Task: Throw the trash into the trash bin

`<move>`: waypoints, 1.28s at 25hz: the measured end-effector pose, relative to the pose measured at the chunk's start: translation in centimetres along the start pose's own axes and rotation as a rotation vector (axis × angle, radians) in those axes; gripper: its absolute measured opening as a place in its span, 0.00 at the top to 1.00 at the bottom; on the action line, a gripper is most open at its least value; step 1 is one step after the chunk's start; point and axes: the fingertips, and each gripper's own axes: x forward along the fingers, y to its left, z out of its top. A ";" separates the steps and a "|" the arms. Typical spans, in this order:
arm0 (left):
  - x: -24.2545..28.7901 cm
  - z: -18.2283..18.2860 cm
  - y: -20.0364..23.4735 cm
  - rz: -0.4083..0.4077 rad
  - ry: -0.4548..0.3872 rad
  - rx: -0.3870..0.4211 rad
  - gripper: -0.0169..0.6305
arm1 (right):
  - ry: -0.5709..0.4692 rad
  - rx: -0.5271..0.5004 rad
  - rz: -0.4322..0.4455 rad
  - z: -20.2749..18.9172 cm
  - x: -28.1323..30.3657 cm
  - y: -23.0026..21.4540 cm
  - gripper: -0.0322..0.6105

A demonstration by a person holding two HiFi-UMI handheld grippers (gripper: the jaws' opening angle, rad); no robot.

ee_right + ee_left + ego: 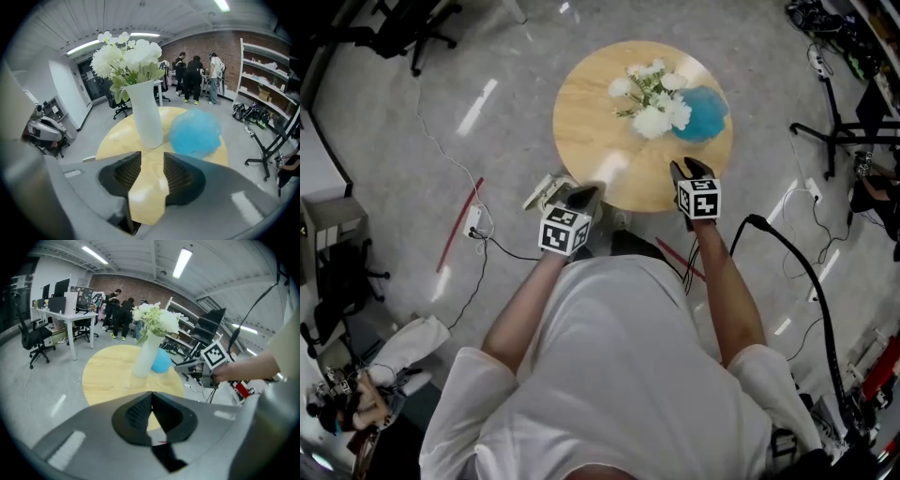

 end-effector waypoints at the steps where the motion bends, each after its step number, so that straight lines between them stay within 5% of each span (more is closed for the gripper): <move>1: 0.2 0.2 -0.1 -0.002 0.000 0.004 0.97 | -0.002 0.002 -0.003 0.1 0.0 -0.3 0.71; 32: 5.7 3.9 0.1 0.010 0.033 0.047 0.97 | 0.041 -0.013 -0.023 1.7 3.8 -8.7 0.66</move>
